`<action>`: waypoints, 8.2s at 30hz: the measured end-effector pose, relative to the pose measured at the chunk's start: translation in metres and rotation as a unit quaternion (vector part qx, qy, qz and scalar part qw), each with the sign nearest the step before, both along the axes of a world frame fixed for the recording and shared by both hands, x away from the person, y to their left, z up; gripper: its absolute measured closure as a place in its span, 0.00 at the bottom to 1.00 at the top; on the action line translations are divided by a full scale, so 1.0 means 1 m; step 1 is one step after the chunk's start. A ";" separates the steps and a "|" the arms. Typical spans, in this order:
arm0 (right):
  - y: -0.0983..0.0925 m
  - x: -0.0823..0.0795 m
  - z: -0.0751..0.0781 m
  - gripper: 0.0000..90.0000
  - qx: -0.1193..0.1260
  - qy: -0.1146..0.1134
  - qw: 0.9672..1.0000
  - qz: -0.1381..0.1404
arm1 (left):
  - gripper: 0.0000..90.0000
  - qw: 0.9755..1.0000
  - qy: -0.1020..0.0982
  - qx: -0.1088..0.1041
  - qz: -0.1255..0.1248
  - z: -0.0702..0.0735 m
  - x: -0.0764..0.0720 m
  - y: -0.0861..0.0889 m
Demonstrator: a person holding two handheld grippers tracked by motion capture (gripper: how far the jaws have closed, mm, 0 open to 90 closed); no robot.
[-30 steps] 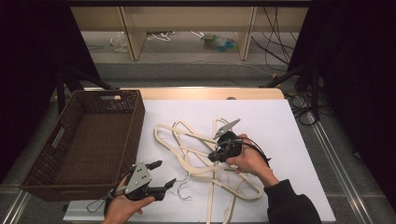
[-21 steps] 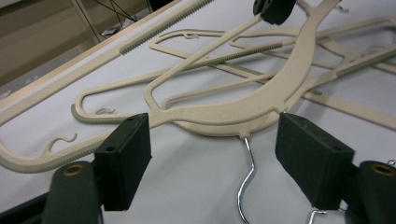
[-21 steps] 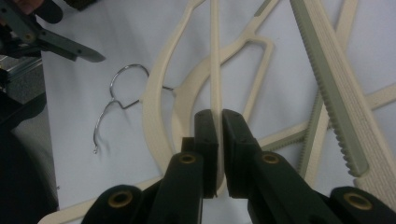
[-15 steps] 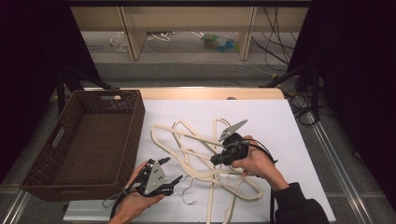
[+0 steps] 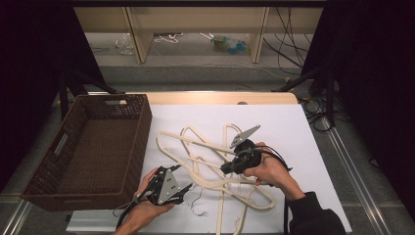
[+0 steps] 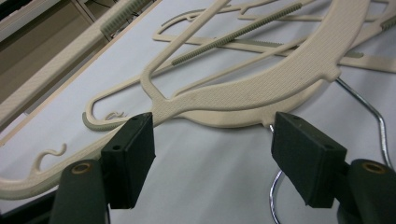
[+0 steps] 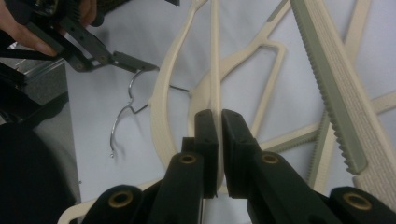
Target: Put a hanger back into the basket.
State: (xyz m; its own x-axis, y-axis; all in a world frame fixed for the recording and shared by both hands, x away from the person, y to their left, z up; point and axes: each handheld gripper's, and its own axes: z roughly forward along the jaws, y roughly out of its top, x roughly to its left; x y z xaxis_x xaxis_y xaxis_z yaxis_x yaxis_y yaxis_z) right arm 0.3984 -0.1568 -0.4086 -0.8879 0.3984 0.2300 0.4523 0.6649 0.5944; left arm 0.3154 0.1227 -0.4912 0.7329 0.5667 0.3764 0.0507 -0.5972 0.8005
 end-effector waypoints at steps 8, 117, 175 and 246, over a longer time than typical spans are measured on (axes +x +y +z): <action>0.003 -0.002 -0.001 0.96 0.006 0.007 1.000 0.007 | 0.31 0.999 -0.039 0.027 0.011 -0.002 0.000 -0.005; -0.067 -0.056 0.009 0.41 0.066 -0.161 0.979 -0.109 | 0.96 0.983 0.121 -0.133 0.041 0.204 0.024 0.048; -0.069 -0.074 -0.006 0.33 0.076 -0.152 0.979 -0.109 | 0.96 0.963 0.133 -0.176 0.152 0.220 0.070 0.239; -0.068 -0.073 -0.008 0.34 0.074 -0.146 0.981 -0.102 | 0.76 0.929 0.235 -0.070 0.276 0.108 0.103 0.275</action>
State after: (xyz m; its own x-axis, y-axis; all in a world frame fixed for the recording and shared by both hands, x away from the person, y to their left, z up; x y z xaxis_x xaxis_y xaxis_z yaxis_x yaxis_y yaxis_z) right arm 0.3256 -0.2248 -0.4168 -0.8297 0.5563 0.0457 0.3625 0.4747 0.8020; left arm 0.4184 0.3976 -0.3832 0.3798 0.9249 -0.0177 0.6819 -0.2670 0.6809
